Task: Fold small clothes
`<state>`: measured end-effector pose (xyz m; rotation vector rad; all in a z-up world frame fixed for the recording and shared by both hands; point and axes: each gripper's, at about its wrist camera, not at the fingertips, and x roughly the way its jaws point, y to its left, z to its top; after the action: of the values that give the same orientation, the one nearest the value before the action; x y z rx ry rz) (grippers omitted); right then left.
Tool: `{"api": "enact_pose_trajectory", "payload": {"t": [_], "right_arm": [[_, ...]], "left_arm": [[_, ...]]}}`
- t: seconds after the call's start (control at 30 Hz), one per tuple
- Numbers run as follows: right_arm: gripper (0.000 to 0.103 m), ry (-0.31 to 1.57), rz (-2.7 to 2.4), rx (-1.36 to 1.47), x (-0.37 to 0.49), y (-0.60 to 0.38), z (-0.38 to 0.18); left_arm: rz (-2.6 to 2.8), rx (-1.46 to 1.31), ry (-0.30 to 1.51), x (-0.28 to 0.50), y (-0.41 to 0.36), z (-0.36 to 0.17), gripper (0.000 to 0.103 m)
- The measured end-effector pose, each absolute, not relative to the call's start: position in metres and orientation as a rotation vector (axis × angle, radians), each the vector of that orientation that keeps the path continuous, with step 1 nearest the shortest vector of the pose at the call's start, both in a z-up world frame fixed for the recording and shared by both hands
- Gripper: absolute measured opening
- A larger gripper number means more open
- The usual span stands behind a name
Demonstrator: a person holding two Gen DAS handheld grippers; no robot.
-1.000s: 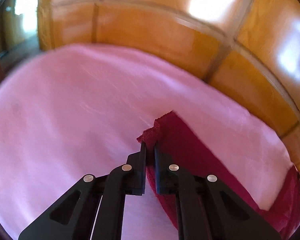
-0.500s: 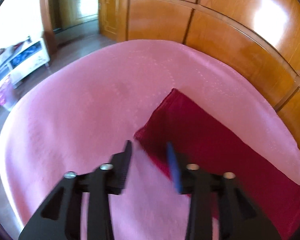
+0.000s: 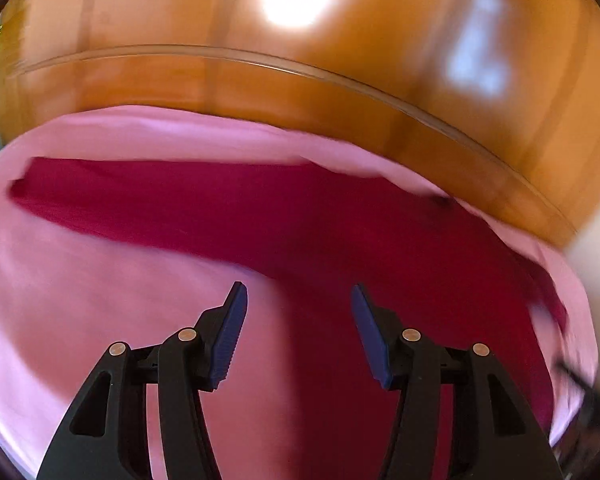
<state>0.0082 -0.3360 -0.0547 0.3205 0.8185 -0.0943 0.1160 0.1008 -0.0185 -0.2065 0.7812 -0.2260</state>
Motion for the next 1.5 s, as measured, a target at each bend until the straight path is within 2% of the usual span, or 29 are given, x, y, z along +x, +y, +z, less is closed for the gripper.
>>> {"api": "enact_pose_trajectory", "payload": {"t": [0.07,0.2,0.33,0.37,0.43,0.5,0.53,0.7,0.87,0.97,1.13,1.17,1.27,1.5], "right_arm": [[0.065,0.802,-0.250,0.285,0.005,-0.386,-0.057],[0.063,0.814,-0.418,0.201,0.025,-0.459,-0.071],[0.063,0.837,-0.440,0.117,0.059,-0.483,-0.085],[0.062,0.847,-0.441,0.100,0.067,-0.487,-0.090],[0.049,0.886,-0.442,0.066,0.079,-0.498,-0.100],[0.010,0.904,-0.439,0.064,0.082,-0.505,-0.104],[0.004,0.881,-0.441,0.060,0.078,-0.507,-0.096],[0.004,0.739,-0.423,0.036,0.036,-0.508,-0.028],[0.004,0.692,-0.479,-0.008,0.029,-0.525,0.023],[0.004,0.755,-0.554,0.003,0.059,-0.557,0.022],[0.005,0.937,-0.609,0.131,0.119,-0.615,-0.032],[0.008,0.960,-0.615,0.186,0.127,-0.624,-0.046],[0.062,0.915,-0.675,0.299,0.117,-0.644,-0.054],[0.059,0.785,-0.513,0.654,0.050,-0.644,-0.060]], "left_arm": [[-0.289,-0.153,0.815,0.101,0.061,-0.031,0.053],[-0.329,-0.100,0.882,0.085,0.021,-0.054,0.053],[-0.309,-0.029,0.926,0.081,-0.002,-0.073,0.054],[-0.308,-0.023,0.940,0.079,-0.003,-0.077,0.059],[-0.298,-0.023,0.939,0.076,-0.006,-0.082,0.062],[-0.291,0.000,0.930,0.075,-0.007,-0.084,0.067],[-0.288,0.002,0.931,0.075,-0.010,-0.084,0.068],[-0.286,-0.021,0.939,0.077,-0.011,-0.084,0.072],[-0.291,-0.038,0.948,0.081,-0.009,-0.084,0.072],[-0.289,-0.043,0.952,0.082,-0.010,-0.084,0.072],[-0.282,-0.045,0.963,0.083,-0.011,-0.083,0.072],[-0.280,-0.045,0.965,0.083,-0.011,-0.083,0.072],[-0.276,-0.039,0.972,0.084,-0.012,-0.083,0.074],[-0.277,-0.037,0.974,0.086,-0.017,-0.085,0.082]]}}
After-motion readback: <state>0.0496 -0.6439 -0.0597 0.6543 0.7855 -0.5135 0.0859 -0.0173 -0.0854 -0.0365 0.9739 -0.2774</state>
